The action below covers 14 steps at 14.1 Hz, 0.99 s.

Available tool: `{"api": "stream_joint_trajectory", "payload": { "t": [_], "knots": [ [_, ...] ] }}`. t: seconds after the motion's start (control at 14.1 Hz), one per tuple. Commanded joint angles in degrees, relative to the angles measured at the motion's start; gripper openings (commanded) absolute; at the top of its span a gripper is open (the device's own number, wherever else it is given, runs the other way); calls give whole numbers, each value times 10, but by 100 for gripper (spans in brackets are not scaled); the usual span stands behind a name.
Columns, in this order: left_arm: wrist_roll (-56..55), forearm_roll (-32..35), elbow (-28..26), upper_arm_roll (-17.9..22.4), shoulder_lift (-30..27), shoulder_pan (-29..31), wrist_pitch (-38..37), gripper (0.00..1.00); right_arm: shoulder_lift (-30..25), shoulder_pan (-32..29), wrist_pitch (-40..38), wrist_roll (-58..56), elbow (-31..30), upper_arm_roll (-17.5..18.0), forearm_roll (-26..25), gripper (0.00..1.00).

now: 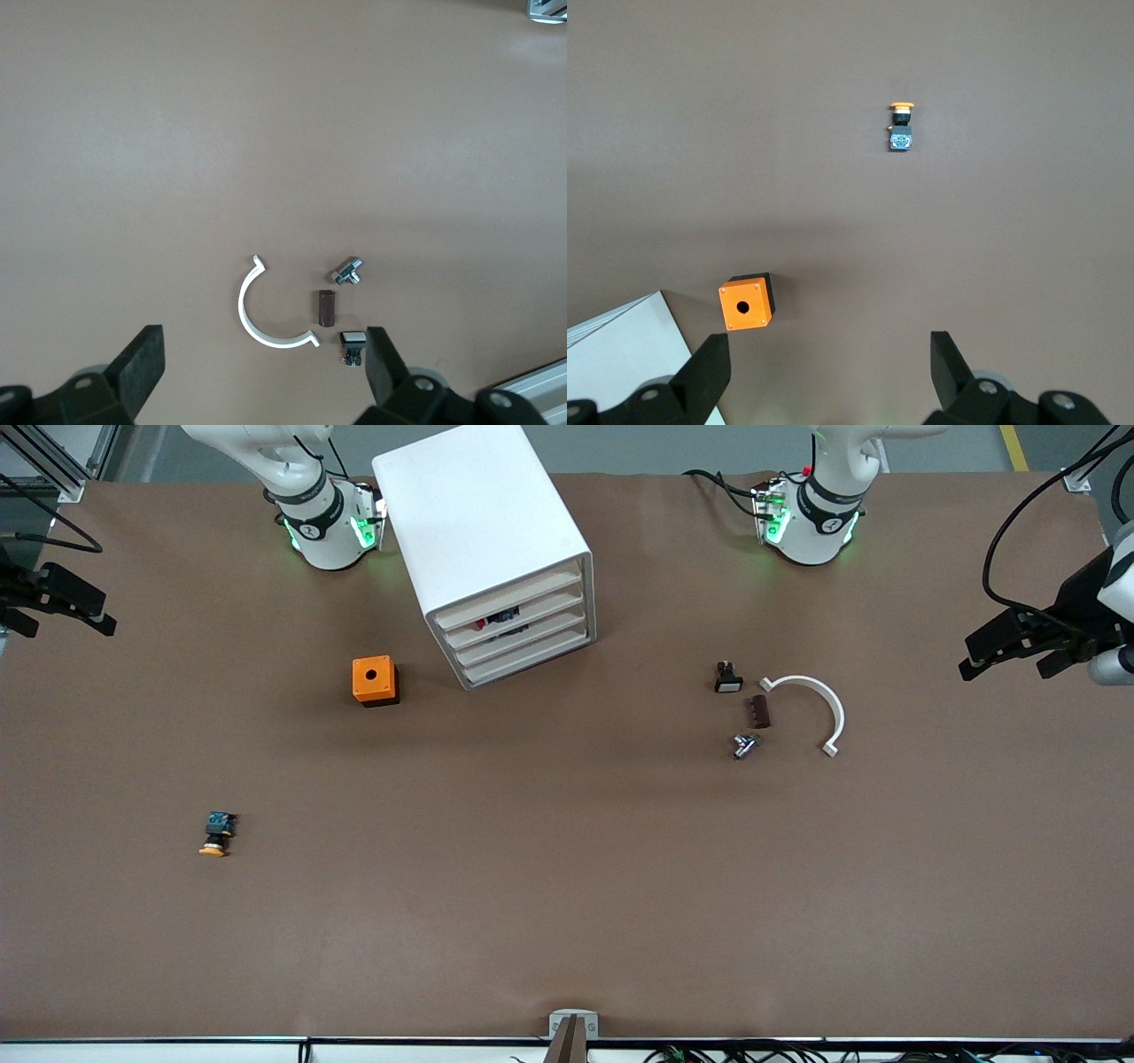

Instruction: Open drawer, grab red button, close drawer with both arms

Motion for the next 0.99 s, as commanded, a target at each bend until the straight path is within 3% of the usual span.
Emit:
{"api": "stream_joint_trajectory", "payload": {
  "t": [0.0,0.5,0.92],
  "knots": [
    [6,14,7,-2,3,1,-3,100,-13,5,6,9,-8,-1,-2,100],
    [2,14,9,4,20,7,-3,100,-12,5,8,28,-8,-1,5,100],
    [-6,9,22,4,115,6,2,100,-13,6,4,39,-9,-1,5,100]
  ]
}}
